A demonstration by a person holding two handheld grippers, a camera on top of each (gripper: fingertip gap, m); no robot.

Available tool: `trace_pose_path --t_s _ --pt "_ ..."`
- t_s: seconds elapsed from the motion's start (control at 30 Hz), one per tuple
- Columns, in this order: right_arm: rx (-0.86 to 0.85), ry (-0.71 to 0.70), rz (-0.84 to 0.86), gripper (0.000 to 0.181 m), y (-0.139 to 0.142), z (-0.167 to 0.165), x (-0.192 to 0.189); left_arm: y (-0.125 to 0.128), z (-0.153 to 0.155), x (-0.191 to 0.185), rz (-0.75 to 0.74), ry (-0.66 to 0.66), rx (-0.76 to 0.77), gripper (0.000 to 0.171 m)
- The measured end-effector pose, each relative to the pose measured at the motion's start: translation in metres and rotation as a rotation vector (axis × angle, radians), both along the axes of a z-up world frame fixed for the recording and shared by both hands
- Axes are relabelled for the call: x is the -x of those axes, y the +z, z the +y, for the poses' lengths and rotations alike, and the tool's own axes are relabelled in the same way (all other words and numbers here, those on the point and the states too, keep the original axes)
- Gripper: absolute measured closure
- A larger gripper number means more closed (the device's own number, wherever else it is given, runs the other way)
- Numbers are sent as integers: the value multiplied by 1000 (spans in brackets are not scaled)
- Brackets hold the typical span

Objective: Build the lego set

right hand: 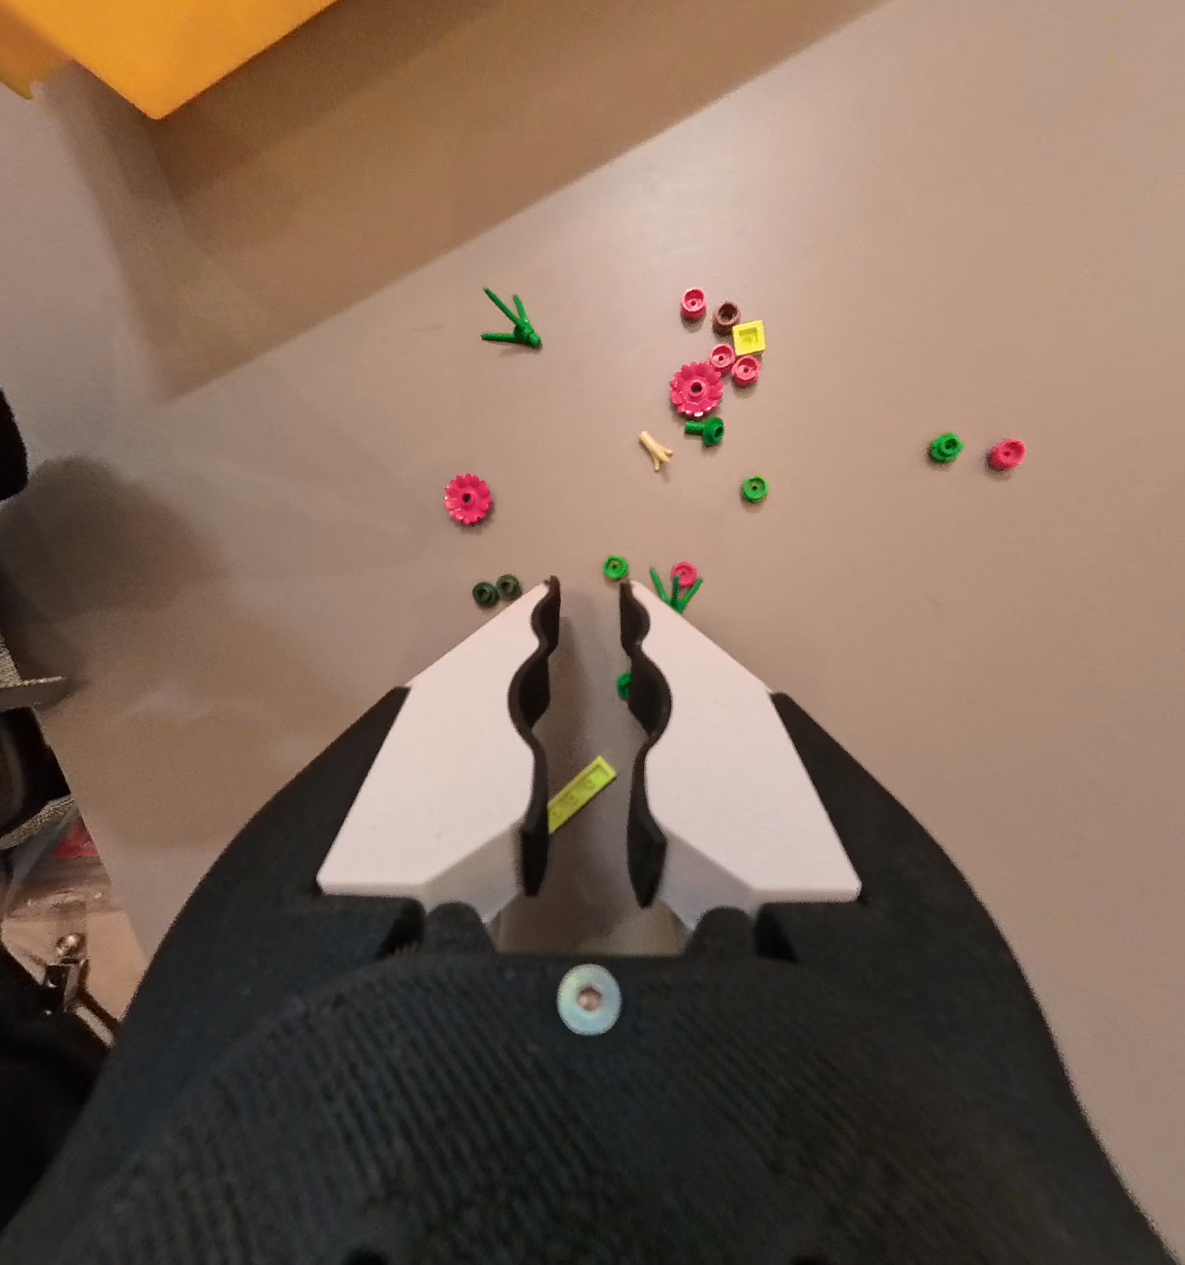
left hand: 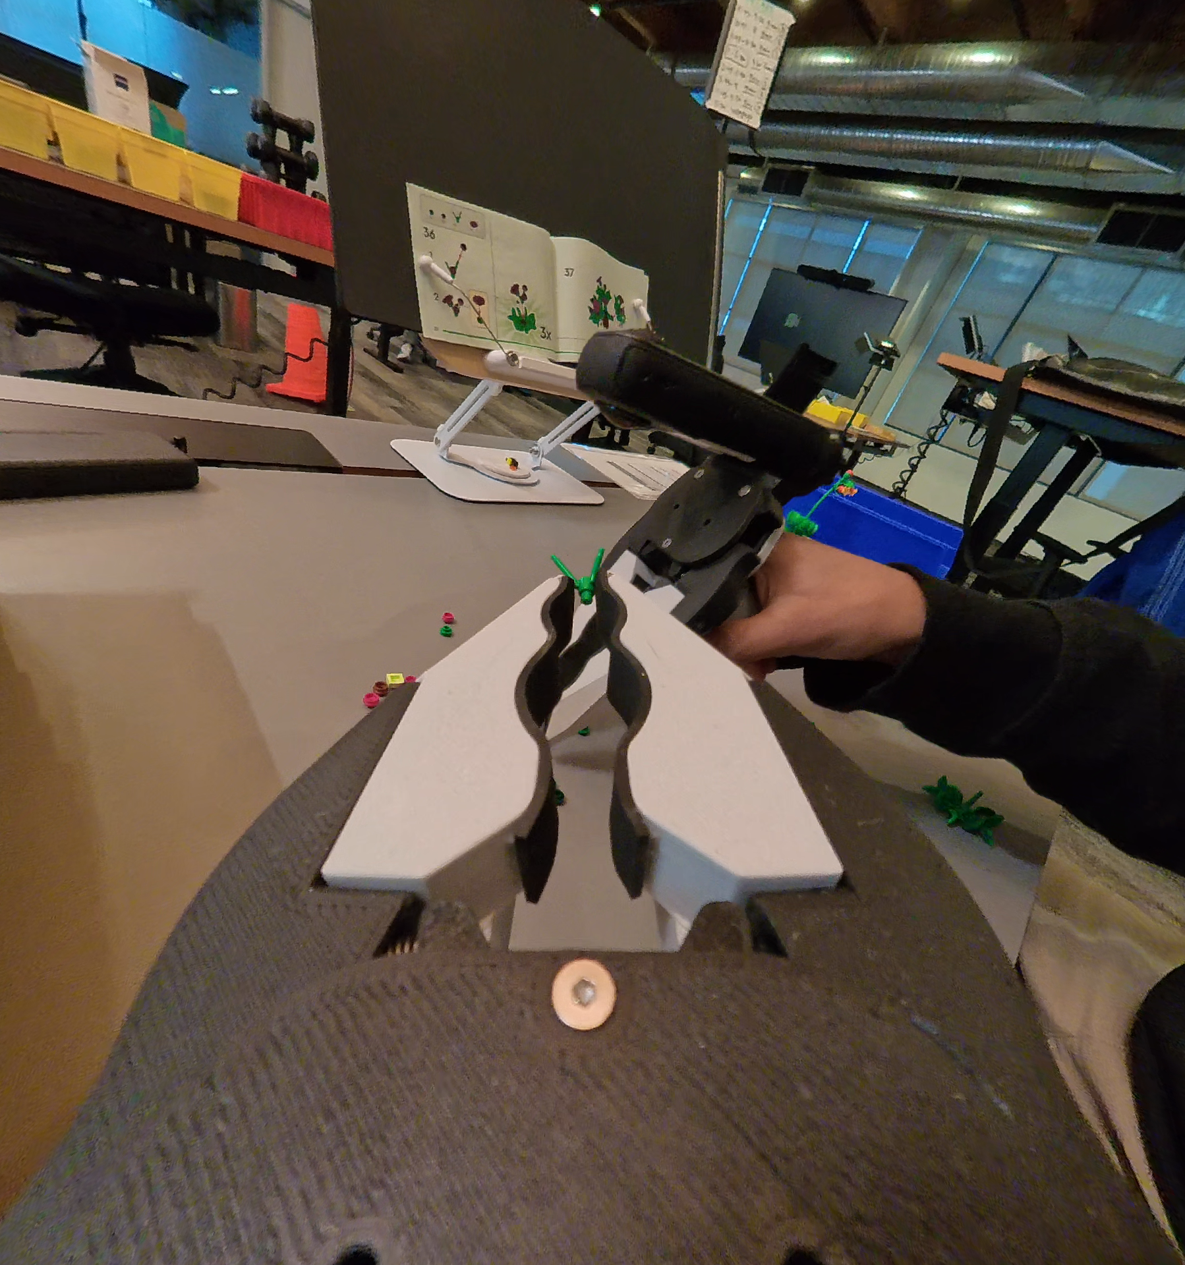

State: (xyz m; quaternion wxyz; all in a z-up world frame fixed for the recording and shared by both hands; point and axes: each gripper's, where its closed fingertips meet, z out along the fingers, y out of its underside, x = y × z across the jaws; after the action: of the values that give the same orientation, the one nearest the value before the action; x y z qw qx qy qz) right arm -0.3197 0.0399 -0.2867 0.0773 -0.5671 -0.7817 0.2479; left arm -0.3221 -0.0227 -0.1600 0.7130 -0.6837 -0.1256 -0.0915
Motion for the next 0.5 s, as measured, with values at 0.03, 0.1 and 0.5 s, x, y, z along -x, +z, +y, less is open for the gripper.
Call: trace_pose_path --t_s 0.03,0.1,0.5 --pt "-1 -6 -3 165 -2 1 1 0 0 0 0 0 -1 167" --pt "11 -9 0 162 -3 0 5 0 0 0 -5 -3 -3 167" --pt "27 26 -28 181 -6 -5 -4 -1 1 -1 -18 -13 -5 167"
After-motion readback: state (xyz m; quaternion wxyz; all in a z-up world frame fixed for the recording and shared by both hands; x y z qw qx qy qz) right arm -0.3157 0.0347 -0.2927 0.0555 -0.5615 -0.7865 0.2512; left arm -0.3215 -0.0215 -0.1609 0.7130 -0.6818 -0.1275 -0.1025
